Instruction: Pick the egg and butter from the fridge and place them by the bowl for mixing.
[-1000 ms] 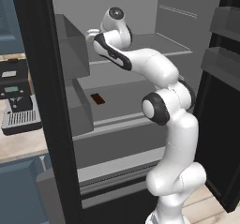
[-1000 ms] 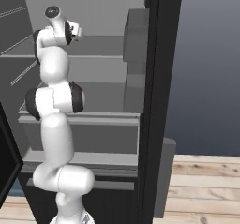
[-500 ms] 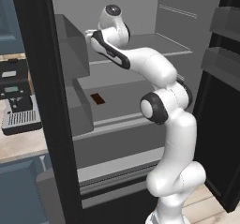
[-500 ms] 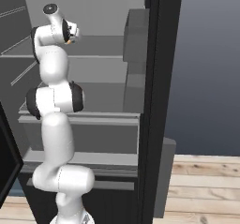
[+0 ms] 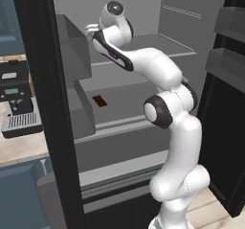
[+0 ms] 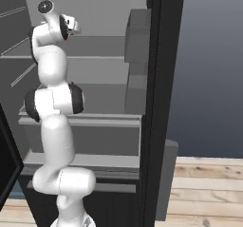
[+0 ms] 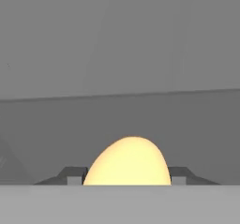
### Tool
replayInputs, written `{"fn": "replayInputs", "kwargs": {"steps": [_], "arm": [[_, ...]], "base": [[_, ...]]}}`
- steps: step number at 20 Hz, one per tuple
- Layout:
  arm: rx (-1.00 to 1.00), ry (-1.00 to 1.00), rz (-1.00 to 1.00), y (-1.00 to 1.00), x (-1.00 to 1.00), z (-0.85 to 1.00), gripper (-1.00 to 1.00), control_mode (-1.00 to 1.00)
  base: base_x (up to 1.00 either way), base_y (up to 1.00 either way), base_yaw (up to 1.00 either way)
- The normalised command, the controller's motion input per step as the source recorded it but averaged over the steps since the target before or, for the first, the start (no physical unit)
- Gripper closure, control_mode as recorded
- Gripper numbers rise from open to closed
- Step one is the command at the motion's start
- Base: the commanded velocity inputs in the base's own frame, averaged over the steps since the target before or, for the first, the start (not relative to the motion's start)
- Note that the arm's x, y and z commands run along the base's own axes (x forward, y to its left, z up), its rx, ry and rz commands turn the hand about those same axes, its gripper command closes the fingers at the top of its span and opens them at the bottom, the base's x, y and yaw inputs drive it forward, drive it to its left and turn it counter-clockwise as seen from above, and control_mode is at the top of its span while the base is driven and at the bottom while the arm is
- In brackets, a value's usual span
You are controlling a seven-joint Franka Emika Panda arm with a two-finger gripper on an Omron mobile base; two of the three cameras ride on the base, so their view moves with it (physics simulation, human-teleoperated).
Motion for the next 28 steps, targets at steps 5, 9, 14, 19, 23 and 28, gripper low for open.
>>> {"fn": "replayInputs", "kwargs": {"steps": [5,9,14,19,23,28], "arm": [[0.00,-0.07,0.00,0.00,-0.38,0.00,1.00,-1.00],[0.00,-0.43,0.00,0.00,-1.00,0.13,1.00,-1.00],[0.00,-0.42,0.00,0.00,-1.00,0.06,1.00,-1.00],[0.04,-0.19,-0.02,-0.07,-1.00,0.15,1.00,-1.00],[0.04,0.02,-0.03,-0.14,-1.00,0.29,1.00,-1.00],[0.04,0.11,-0.01,-0.20,-1.00,0.27,1.00,-1.00]], "base": [[0.00,0.00,0.00],[0.00,0.00,0.00],[0.00,0.00,0.00],[0.00,0.00,0.00],[0.00,0.00,0.00],[0.00,0.00,0.00]]}}
